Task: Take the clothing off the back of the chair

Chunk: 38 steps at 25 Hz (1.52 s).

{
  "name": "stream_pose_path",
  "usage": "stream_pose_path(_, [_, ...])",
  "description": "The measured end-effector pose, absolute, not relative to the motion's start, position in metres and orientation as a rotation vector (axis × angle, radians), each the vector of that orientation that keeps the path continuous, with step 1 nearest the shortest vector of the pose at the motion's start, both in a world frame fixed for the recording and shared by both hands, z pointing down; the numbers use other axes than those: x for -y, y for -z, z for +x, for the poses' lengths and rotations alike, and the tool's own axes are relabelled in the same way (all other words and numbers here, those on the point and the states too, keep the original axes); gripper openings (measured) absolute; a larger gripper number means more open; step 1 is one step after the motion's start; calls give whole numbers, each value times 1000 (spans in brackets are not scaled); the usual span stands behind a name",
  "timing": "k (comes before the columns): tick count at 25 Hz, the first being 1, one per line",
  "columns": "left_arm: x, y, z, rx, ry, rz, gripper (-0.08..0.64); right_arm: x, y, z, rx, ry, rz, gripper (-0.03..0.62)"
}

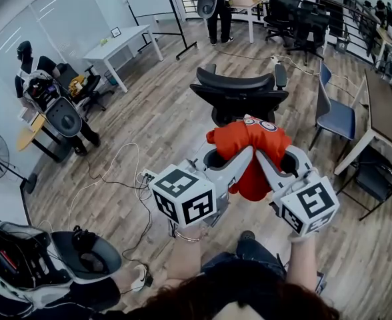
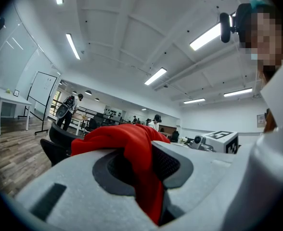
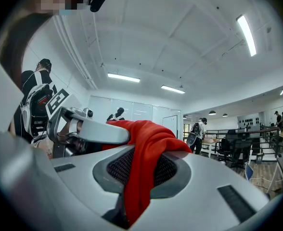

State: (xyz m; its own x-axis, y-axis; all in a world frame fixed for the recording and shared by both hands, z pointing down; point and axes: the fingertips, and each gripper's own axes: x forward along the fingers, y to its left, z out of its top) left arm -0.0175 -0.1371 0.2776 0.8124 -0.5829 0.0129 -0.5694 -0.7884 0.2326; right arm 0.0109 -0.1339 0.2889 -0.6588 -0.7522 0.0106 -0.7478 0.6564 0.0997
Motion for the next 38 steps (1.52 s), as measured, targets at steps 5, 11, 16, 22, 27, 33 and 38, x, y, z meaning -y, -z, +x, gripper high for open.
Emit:
stream_pose_path(5, [118,-278,-25,878,75,2790,100,115,-288,5,2804,134,1297,74])
stream_pose_path(11, [98,-280,-41,842,55,2819,101,95,-290,-6,2780,120,1340,74])
stream_pose_path(16, [89,-273,-63,819,57,2820,101,86,-280,-26,2752,107,1369,74])
stream_pose_path(22, [83,-287,-62,835,35,2837,101,81,-293,-24,2735,93,1380,74])
stream_pose_path(27, [84,-291,-54,857,37,2840,101,83,-297,-16,2737,99,1362,74])
stream_pose_path(33, [84,-296,-39,891,31,2828,101,83,-302,-1,2743,94,1326,73])
stream_pose_path(38, [81,-297,-35,916,32,2803,101,82,-303,3,2736,84,1297,72])
